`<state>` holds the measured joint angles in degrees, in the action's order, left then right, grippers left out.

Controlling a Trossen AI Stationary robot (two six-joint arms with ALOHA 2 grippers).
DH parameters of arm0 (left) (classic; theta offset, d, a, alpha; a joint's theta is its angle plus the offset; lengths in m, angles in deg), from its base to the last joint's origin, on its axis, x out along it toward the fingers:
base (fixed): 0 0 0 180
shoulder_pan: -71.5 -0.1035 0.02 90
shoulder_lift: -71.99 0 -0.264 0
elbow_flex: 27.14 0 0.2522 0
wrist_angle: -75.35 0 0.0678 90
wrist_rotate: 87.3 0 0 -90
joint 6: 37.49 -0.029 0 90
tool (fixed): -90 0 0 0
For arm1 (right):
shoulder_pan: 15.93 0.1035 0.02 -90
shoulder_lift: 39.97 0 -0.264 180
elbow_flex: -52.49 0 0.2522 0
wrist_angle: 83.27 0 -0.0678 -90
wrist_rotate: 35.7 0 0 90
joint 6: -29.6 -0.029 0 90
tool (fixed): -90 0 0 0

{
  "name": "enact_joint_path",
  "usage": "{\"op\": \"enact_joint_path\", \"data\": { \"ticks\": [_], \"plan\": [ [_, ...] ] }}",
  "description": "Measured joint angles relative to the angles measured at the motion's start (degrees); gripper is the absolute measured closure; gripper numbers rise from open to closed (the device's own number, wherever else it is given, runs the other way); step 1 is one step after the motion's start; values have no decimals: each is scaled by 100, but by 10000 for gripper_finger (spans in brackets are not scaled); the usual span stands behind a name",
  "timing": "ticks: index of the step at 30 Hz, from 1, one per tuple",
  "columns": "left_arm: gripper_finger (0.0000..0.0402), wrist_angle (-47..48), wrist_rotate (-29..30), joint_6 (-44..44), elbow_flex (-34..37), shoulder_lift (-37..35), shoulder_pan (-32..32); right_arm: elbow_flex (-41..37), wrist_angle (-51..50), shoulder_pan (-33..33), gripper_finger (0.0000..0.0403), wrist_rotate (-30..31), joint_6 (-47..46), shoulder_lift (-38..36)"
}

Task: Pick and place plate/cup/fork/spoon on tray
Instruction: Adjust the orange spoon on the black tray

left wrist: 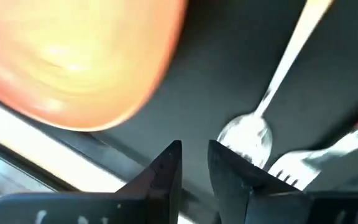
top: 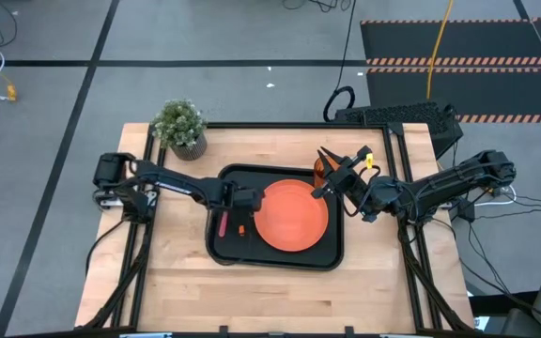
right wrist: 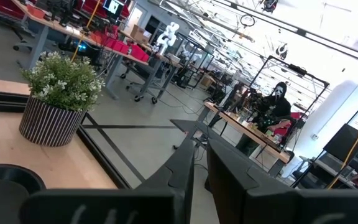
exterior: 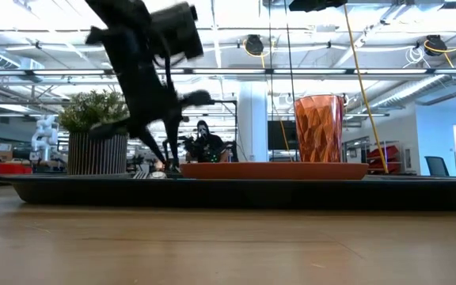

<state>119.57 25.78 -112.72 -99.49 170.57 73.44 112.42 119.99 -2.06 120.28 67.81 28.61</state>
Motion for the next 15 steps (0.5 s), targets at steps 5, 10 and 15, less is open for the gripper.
{"op": "enact_joint_path", "data": {
  "ticks": [5,10,15],
  "plan": [
    [321,175,-468,1414,0,-496,245,2,1,0,367,0,9,-1],
    [321,404,-506,3623,-2,-808,555,2,4,0,367,0,-20,0],
    [321,-5,-528,5441,-2,-1075,688,2,-10,-2,367,-409,-136,-2]
  ]
}}
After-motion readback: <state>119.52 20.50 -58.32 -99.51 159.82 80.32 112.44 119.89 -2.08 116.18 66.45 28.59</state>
